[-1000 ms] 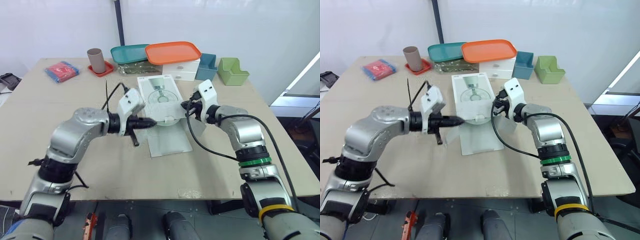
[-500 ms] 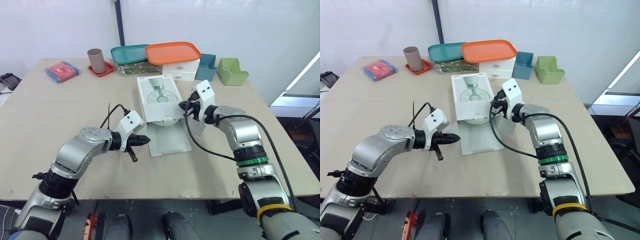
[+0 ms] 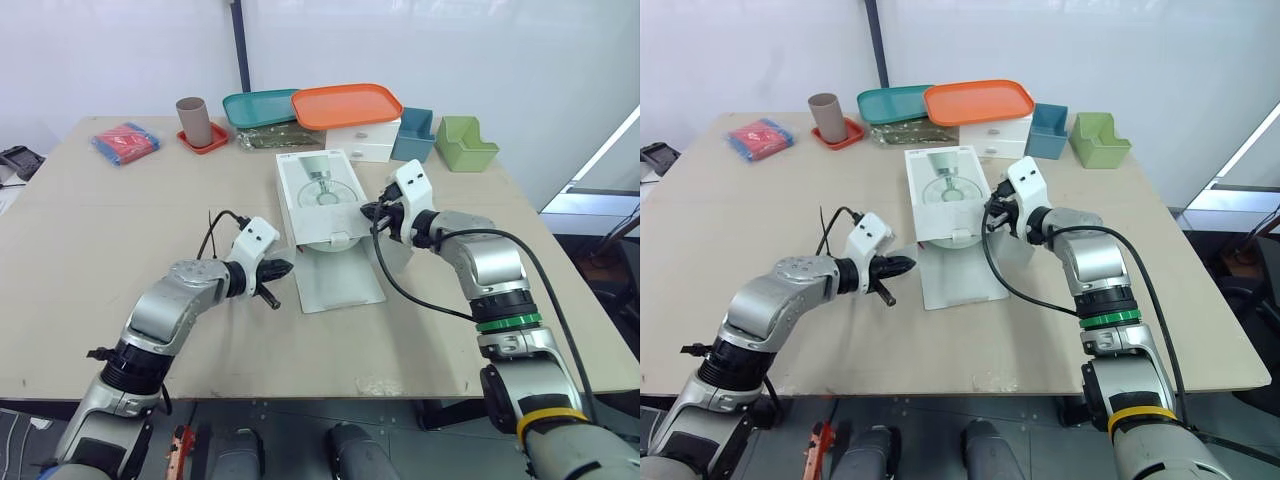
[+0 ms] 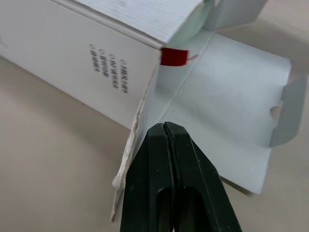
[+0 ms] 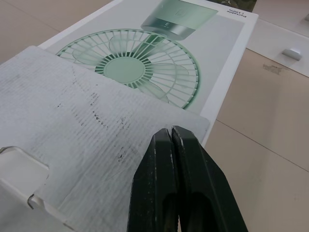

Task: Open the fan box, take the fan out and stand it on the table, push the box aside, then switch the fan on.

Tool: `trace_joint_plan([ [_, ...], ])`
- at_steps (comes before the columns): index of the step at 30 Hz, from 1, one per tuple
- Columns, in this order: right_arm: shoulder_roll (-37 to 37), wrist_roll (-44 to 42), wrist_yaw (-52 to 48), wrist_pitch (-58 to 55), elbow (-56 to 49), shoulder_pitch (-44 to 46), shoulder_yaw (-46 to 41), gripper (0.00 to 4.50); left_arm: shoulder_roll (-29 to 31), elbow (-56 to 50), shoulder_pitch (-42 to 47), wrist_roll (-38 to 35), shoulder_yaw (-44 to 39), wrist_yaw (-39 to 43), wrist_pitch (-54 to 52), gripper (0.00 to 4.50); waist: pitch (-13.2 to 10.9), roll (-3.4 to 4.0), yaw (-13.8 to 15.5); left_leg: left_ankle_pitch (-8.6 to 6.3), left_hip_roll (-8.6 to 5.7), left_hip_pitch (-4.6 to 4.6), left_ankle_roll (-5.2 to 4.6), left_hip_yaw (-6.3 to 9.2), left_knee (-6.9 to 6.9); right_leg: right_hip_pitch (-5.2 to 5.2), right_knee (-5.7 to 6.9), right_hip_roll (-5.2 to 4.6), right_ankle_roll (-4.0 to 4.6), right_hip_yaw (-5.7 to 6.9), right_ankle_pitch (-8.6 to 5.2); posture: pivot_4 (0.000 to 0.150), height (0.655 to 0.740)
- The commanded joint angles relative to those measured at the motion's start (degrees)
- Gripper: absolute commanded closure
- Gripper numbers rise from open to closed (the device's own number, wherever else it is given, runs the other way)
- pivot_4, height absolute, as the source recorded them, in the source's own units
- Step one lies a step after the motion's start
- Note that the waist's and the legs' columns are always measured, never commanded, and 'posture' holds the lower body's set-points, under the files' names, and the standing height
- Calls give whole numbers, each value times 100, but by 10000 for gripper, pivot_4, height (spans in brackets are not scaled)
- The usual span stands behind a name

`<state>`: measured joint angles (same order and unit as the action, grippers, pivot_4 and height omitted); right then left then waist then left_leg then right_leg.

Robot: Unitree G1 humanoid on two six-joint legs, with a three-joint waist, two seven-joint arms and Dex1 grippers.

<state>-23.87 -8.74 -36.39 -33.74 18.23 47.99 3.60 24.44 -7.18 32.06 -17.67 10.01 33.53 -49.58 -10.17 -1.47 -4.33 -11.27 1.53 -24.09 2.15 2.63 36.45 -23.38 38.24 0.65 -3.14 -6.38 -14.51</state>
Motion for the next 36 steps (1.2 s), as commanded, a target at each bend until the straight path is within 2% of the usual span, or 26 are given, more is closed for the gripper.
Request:
trace_joint_plan([
  [1,-51,-18,-36,-61,-109,-30,-53,44553,-83,2,122,-40,-230,-38,171,45000,0,0,0,0,0,0,0,0,0,0,0,0,0,0,0,1500,7400],
  [10,-55,-24,-42,-86,-210,-104,-46,44553,-182,-96,51,-327,-204,275,128,45000,0,0,0,0,0,0,0,0,0,0,0,0,0,0,0,1500,7400],
  [19,-53,-16,-14,-117,-255,-137,-54,44553,-444,267,130,-175,-105,146,348,45000,0,0,0,0,0,0,0,0,0,0,0,0,0,0,0,1500,7400],
  [27,-101,-14,-29,-191,-373,-179,-41,44553,-915,856,224,156,-253,-399,733,45000,0,0,4,0,-1,0,0,1,0,2,0,-1,0,0,0,1500,7400],
  [36,-70,-63,-65,-220,-411,-127,-40,44553,-1030,1182,365,223,-554,-769,889,45000,0,0,3,9,-2,1,11,1,1,2,0,0,-8,0,11,1500,7400],
])
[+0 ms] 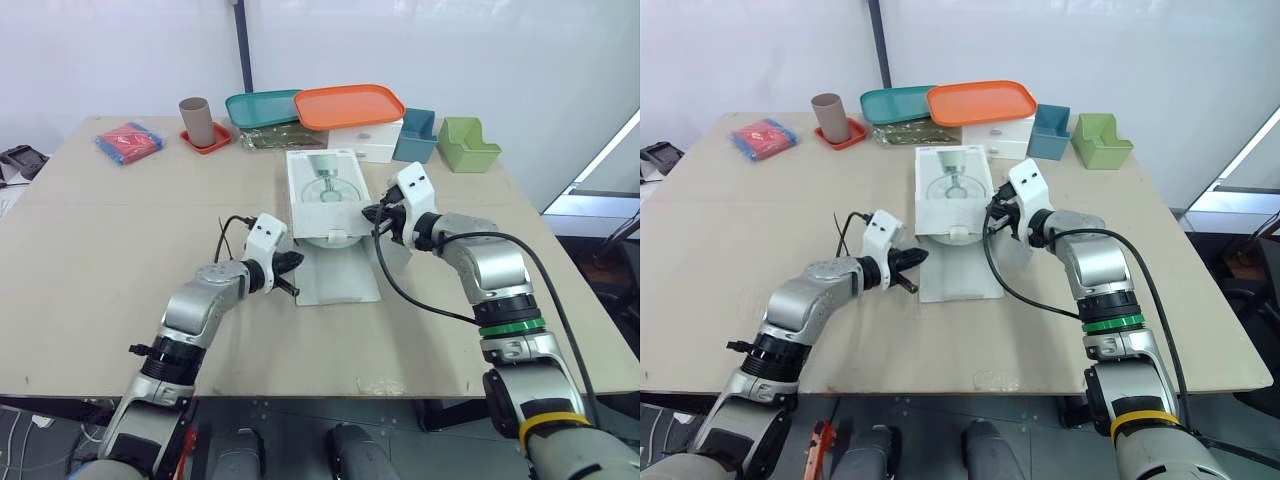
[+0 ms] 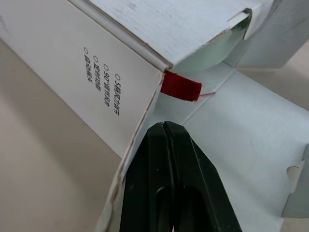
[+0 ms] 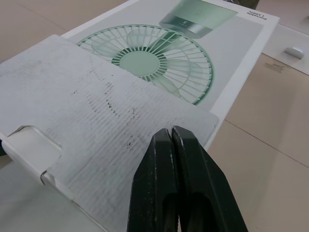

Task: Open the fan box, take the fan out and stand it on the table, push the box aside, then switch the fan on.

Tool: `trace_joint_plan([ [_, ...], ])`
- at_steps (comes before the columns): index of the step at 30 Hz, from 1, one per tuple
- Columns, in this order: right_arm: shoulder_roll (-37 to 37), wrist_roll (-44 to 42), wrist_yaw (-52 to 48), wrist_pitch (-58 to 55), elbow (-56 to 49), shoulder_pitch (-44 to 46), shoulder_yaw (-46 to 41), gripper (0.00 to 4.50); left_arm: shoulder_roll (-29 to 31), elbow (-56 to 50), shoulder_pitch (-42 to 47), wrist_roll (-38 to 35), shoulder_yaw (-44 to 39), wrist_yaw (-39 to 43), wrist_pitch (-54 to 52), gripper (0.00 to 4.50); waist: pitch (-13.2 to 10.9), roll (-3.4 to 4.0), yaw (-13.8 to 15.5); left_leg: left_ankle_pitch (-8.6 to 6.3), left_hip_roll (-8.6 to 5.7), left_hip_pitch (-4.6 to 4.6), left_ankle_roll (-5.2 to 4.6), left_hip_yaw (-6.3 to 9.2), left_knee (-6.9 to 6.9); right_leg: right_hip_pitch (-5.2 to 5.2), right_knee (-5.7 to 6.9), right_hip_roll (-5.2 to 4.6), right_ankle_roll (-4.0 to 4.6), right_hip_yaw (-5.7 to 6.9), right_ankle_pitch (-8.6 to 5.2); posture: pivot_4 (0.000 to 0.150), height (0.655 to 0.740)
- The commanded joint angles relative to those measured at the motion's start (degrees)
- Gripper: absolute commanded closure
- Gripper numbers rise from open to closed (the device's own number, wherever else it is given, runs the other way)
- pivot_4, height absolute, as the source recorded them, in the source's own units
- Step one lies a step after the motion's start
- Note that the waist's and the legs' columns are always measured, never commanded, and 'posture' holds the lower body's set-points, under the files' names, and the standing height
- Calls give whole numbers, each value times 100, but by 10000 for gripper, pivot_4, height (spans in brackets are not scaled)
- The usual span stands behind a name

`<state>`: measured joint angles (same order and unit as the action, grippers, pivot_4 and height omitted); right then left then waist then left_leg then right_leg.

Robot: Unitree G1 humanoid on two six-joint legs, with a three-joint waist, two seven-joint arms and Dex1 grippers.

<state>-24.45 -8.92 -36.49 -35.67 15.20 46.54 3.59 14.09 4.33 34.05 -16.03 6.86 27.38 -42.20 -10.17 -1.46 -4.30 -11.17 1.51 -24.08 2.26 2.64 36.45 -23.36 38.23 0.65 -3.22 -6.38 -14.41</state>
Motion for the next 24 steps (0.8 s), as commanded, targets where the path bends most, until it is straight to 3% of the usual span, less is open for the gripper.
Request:
trace_joint_plan([
  [1,-11,-51,-59,-34,-122,13,-37,44553,12,30,167,55,-249,-154,150,45000,0,0,0,0,0,0,0,0,0,0,0,0,0,0,0,1500,7400],
  [8,11,-58,-37,-42,-152,-23,-41,44553,83,-30,119,60,-246,-80,173,45000,0,0,0,0,0,-2,0,0,0,-1,0,0,-1,0,-1,1500,7400],
  [17,46,-93,22,-170,-370,-122,-44,44553,411,-1080,-492,-411,-97,743,-1,45000,0,0,-1,0,1,-3,0,0,-2,-2,-1,0,-2,-2,-2,1500,7400],
  [21,59,-141,35,-308,-563,-140,-40,45000,594,-2175,-729,-1083,-307,1033,-410,34872,0,0,-3,0,2,-4,0,0,-2,-4,-2,0,-1,-2,-2,1500,7400],
  [23,62,-161,35,-361,-620,-138,-42,45000,768,-2709,-810,-1298,-248,1260,-428,26095,0,0,-3,0,3,-4,0,-1,-2,-4,-2,0,-1,-2,-2,1500,7400],
  [24,64,-167,35,-377,-635,-136,-41,45000,857,-2910,-840,-1354,-197,1361,-395,24430,0,0,-3,0,2,-3,0,-1,-2,-2,-2,0,-2,-2,-2,1500,7400],
])
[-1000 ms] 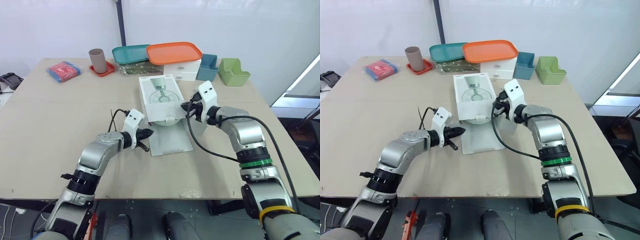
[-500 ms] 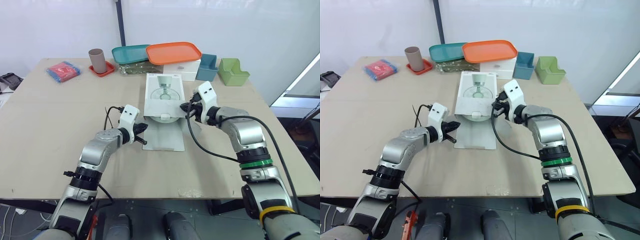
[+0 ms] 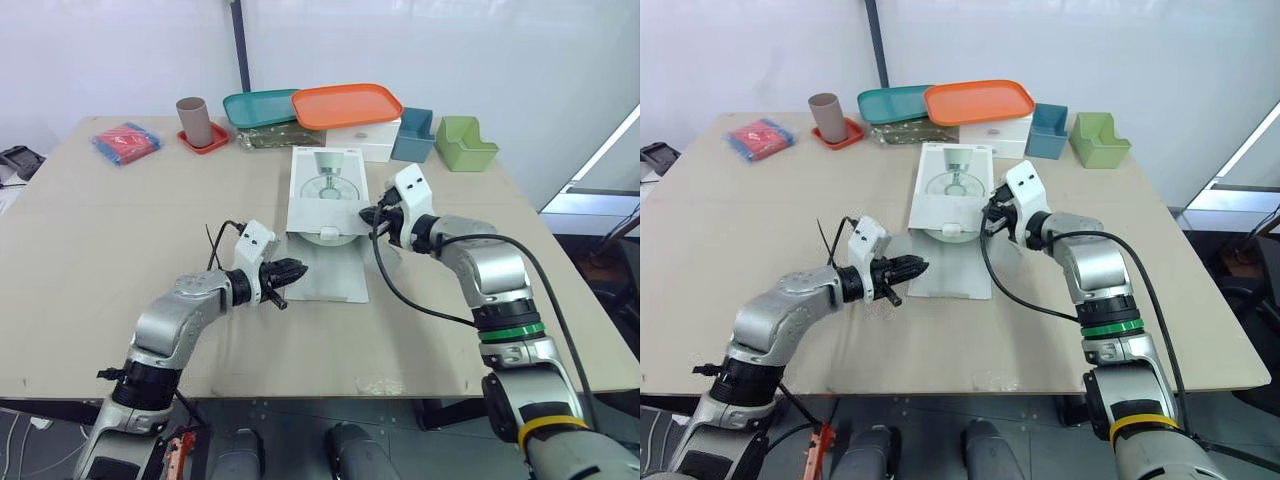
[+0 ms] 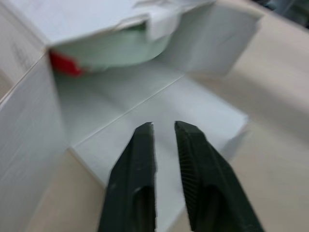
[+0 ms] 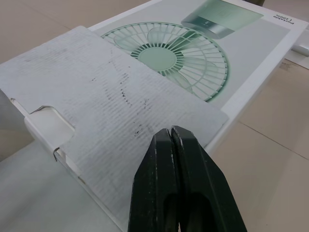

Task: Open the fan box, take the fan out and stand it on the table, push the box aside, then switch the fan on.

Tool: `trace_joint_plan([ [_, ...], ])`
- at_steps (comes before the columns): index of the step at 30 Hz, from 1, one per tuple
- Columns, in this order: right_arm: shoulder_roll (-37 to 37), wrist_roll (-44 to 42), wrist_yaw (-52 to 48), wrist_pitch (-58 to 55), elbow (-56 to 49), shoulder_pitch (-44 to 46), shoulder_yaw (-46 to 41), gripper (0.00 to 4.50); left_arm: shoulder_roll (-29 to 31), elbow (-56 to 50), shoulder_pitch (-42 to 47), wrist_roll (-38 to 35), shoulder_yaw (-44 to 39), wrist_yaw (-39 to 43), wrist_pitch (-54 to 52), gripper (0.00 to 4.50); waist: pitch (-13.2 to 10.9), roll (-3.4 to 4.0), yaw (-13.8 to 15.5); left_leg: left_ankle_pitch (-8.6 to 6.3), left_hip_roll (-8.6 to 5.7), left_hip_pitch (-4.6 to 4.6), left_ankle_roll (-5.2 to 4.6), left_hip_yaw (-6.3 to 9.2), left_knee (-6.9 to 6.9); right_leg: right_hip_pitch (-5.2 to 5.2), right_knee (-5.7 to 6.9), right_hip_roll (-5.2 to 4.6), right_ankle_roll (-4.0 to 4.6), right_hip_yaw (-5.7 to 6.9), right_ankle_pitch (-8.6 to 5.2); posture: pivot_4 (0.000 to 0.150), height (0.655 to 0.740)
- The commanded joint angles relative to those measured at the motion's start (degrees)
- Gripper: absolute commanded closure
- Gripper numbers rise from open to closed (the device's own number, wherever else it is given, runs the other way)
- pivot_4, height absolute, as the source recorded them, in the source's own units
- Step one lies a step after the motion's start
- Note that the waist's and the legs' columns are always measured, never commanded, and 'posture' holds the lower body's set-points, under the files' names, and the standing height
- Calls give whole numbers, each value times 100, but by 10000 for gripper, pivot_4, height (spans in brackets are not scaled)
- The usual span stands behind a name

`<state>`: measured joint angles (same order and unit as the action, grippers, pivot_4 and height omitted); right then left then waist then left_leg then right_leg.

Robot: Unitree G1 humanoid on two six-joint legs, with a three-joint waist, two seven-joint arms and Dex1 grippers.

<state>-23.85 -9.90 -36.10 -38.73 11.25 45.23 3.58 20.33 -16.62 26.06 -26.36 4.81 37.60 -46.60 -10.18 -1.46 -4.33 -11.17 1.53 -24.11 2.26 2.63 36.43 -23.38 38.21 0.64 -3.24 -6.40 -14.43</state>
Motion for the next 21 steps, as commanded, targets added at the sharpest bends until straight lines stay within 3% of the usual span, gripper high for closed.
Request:
trace_joint_plan([
  [1,9,-75,-9,-83,-247,1,-38,45000,312,-1073,-45,-462,55,467,27,19707,0,1,0,0,1,0,0,-1,0,-1,-2,1,0,0,0,1500,7400],
  [7,25,-33,-82,-51,-106,100,41,45000,-66,-776,197,-1117,-191,45,-606,952,0,1,0,0,0,2,0,-1,1,1,-3,1,0,0,1,1500,7400],
  [15,-111,96,-201,34,149,294,131,45000,-1758,213,-256,-2415,-1741,-2012,-2036,952,-3,-3,0,0,3,-1,-1,5,1,-1,-2,4,3,4,0,1500,7400],
  [21,-189,160,-356,48,268,490,179,45000,-2441,674,-431,-2725,-2089,-2562,-1939,952,-3,-3,1,0,-5,-1,-1,-1,4,1,-4,-1,-3,-2,2,1500,7400],
])
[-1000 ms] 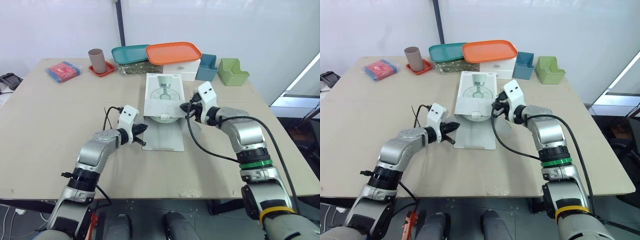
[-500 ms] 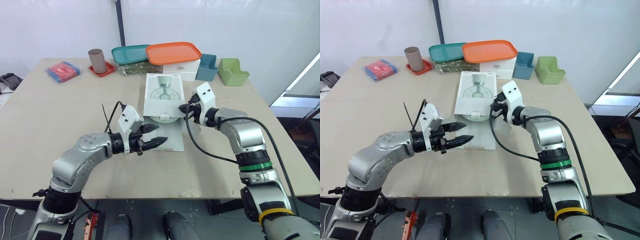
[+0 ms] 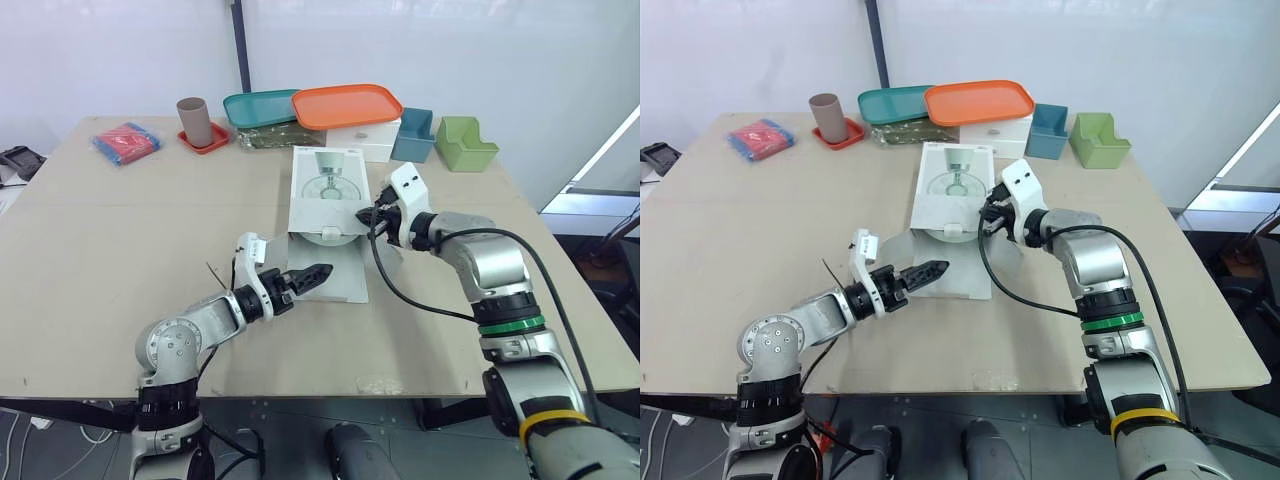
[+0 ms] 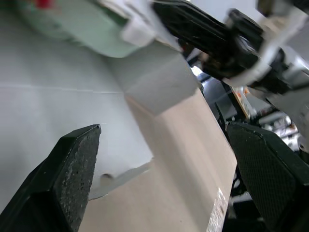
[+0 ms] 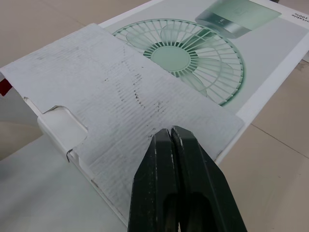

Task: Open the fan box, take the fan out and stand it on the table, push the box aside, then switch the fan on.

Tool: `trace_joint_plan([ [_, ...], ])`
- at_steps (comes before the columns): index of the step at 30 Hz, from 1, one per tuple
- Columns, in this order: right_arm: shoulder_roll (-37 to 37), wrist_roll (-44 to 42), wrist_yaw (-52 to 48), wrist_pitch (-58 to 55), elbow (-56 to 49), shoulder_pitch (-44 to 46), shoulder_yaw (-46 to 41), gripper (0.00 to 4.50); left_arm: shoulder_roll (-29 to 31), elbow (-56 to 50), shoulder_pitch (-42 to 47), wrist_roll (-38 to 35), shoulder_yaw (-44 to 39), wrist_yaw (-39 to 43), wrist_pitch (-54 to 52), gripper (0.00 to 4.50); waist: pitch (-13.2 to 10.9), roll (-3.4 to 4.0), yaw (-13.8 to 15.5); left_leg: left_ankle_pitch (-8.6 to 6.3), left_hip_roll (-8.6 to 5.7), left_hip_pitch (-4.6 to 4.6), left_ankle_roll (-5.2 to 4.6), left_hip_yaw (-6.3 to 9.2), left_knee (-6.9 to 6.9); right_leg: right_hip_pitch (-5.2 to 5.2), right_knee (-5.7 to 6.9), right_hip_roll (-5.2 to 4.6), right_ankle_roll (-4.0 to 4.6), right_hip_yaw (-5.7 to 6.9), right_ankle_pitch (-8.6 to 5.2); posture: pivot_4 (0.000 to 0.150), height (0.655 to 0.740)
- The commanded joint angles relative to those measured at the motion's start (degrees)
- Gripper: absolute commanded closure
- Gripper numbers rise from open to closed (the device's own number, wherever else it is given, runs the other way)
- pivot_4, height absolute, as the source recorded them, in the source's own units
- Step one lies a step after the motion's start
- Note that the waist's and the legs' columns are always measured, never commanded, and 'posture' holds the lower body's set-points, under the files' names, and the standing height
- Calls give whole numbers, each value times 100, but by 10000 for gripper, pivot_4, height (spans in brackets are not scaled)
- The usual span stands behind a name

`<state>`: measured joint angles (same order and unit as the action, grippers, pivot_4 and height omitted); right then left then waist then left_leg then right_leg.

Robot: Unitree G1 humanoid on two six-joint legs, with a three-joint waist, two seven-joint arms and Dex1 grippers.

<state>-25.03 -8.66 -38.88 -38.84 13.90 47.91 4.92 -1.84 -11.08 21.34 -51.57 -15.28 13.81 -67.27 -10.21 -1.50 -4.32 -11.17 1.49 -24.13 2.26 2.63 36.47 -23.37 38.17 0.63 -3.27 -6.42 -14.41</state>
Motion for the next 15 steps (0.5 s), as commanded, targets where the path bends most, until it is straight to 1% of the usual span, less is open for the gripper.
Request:
trace_joint_plan([
  [1,-77,45,-91,65,25,243,46,45000,-275,183,70,-202,-99,-248,155,952,0,0,1,0,-1,0,0,0,0,0,0,-1,-1,0,0,1500,7400],
  [4,-75,41,-118,43,-17,228,62,45000,-299,354,132,15,69,-299,370,952,0,0,1,0,-2,1,0,1,0,0,-1,0,0,0,0,1500,7400],
  [7,-67,39,-115,7,-43,223,81,45000,-371,471,181,-58,65,-346,479,952,0,0,-4,0,0,2,0,0,-2,0,-1,2,1,-1,0,1500,7400],
  [12,-79,15,-130,-70,-159,166,89,45000,-602,968,236,-183,-182,-590,730,952,0,0,0,1,-2,3,2,-2,-2,1,-1,1,-1,-3,1,1500,7400],
  [15,-83,13,-130,-109,-190,173,85,45000,-601,1006,271,-180,-140,-553,856,952,0,0,-2,1,-2,3,2,-1,-2,0,-1,2,-1,-3,0,1500,7400],
])
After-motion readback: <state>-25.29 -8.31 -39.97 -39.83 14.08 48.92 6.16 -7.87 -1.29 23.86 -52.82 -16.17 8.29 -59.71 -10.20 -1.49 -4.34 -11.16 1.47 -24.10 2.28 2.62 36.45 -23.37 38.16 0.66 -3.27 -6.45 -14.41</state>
